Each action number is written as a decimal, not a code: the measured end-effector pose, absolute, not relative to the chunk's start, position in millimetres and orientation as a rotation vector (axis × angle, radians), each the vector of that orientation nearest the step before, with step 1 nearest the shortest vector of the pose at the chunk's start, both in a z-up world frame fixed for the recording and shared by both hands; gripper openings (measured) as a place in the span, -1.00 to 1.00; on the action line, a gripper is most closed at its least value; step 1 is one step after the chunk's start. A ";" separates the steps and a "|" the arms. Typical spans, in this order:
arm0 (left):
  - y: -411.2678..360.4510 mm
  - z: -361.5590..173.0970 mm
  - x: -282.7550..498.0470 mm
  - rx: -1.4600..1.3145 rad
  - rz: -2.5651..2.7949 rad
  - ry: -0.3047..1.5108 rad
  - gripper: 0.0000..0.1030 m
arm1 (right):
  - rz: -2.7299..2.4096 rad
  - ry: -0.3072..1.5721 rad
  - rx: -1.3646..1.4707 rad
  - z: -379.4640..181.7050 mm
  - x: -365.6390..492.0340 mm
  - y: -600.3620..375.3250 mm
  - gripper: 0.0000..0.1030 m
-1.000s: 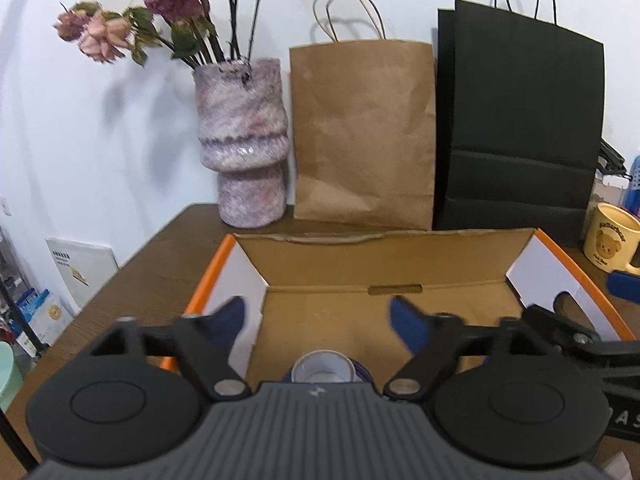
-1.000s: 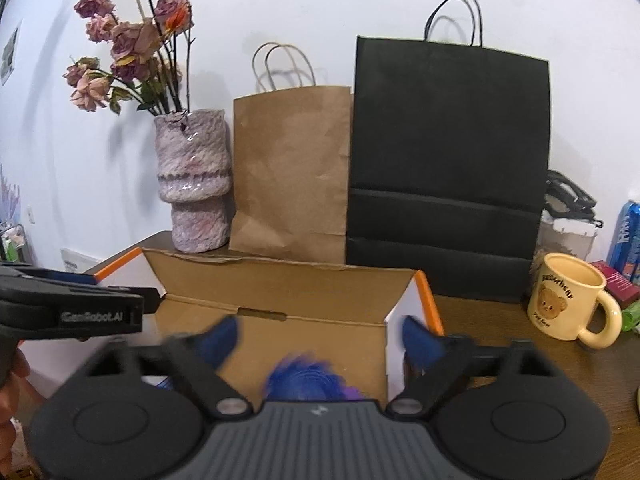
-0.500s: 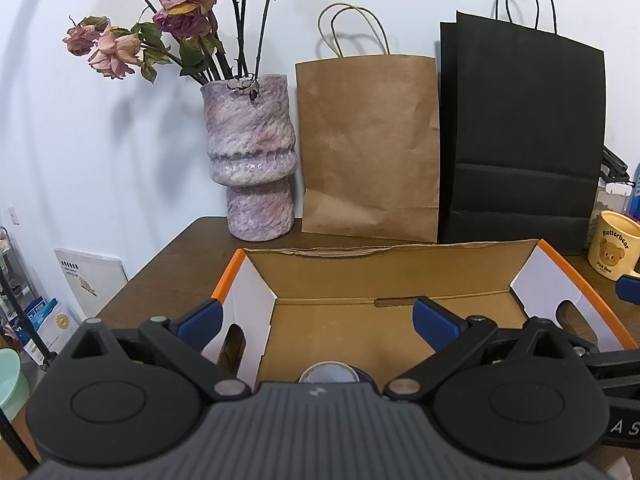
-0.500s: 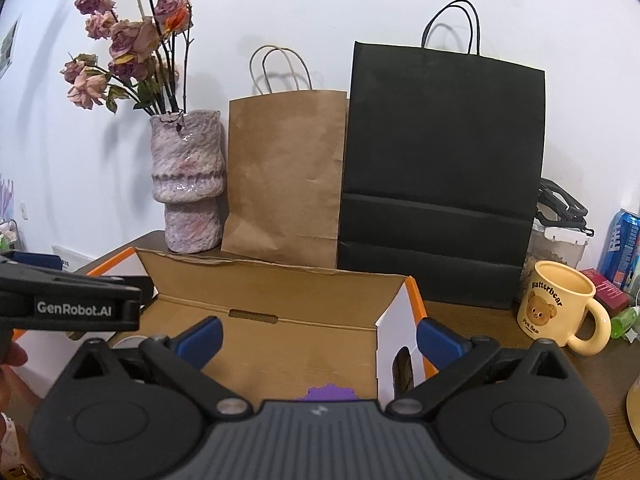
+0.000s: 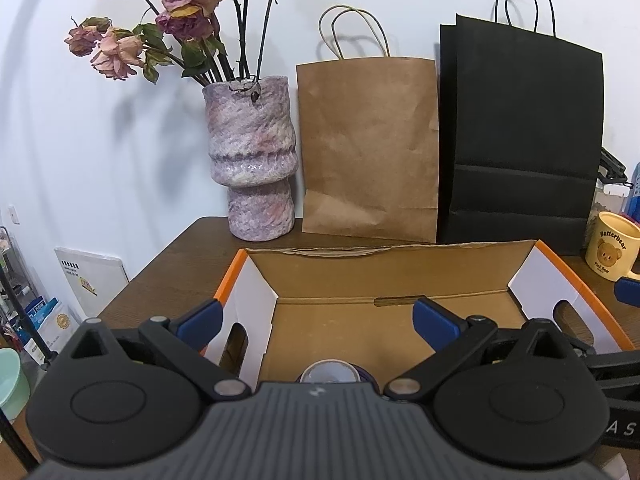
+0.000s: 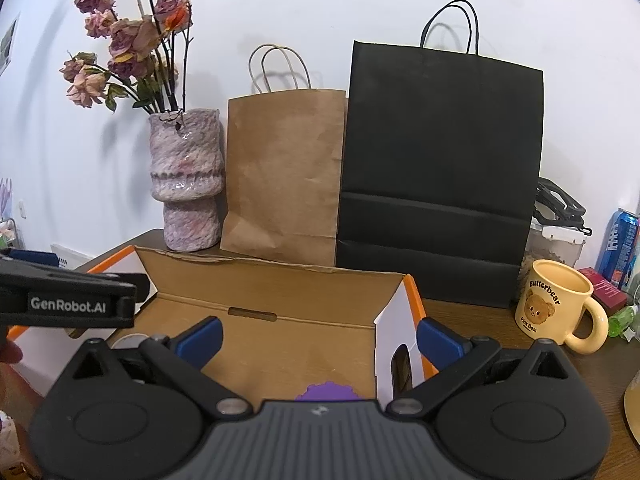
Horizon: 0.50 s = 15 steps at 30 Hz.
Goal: Organize rigid objects
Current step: 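Open both tools to drop the tape roll and blue cap into the box, then move both tools back toward the remaining items on the table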
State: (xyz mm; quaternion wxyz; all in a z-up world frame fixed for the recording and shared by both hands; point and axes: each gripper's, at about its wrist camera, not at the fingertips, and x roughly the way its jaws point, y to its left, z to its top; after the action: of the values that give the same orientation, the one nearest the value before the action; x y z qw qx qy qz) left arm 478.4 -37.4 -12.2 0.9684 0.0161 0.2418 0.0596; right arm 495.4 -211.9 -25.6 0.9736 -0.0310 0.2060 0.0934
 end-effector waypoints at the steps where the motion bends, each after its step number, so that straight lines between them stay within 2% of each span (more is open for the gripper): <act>1: -36.8 -11.7 477.0 0.030 0.119 0.488 1.00 | 0.189 0.414 -0.063 -25.4 494.0 -212.2 1.00; 15: -34.0 -4.3 451.9 0.015 0.111 0.458 1.00 | 0.189 0.378 -0.063 -19.3 468.5 -219.6 1.00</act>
State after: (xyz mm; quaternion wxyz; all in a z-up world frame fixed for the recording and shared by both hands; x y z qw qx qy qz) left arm 451.9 -34.0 -4.3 0.9723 0.0076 0.2270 0.0552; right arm 468.5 -219.6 -19.3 0.9772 -0.0311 0.1877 0.0938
